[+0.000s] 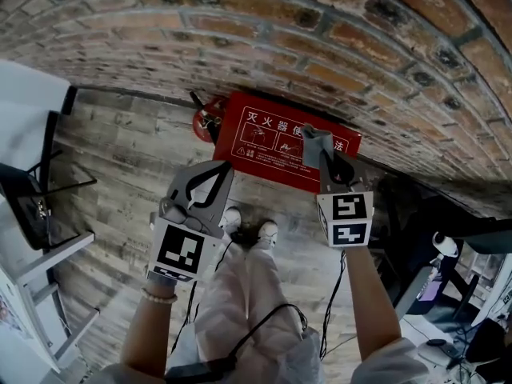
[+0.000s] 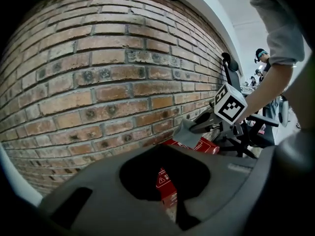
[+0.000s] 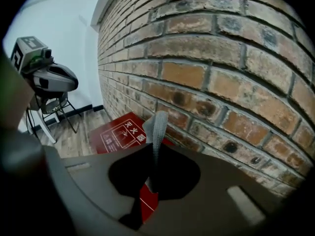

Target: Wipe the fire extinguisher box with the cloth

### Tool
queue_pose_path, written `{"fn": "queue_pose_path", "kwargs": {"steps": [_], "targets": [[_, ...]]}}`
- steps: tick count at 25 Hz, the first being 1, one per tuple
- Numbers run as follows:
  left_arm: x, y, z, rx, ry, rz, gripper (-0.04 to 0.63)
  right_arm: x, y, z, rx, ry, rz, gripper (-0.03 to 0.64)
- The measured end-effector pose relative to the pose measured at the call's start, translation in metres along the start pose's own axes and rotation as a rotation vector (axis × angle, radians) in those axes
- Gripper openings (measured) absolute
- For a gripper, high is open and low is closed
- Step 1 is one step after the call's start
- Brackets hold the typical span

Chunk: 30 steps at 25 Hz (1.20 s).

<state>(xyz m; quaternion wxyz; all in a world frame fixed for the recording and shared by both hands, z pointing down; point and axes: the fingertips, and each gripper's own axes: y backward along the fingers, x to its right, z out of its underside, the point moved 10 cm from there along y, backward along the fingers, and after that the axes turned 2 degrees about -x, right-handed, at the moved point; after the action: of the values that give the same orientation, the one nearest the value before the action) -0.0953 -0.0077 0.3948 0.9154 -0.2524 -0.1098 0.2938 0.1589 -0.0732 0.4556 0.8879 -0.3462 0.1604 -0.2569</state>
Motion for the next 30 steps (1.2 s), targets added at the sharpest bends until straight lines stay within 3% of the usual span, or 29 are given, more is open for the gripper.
{"fn": "queue_pose_path", "kwargs": {"steps": [15,30], "targets": [[-0.038,0.035,0.034,-0.012,0.063,-0.081,-0.003,-0.103,-0.043,-0.040,0.051,-0.118,-0.162,0.018],[-0.058,0.046,0.056,-0.035,0.073,-0.093,-0.003,-0.162,-0.087,-0.030,-0.029,-0.167,-0.208,0.018]]}}
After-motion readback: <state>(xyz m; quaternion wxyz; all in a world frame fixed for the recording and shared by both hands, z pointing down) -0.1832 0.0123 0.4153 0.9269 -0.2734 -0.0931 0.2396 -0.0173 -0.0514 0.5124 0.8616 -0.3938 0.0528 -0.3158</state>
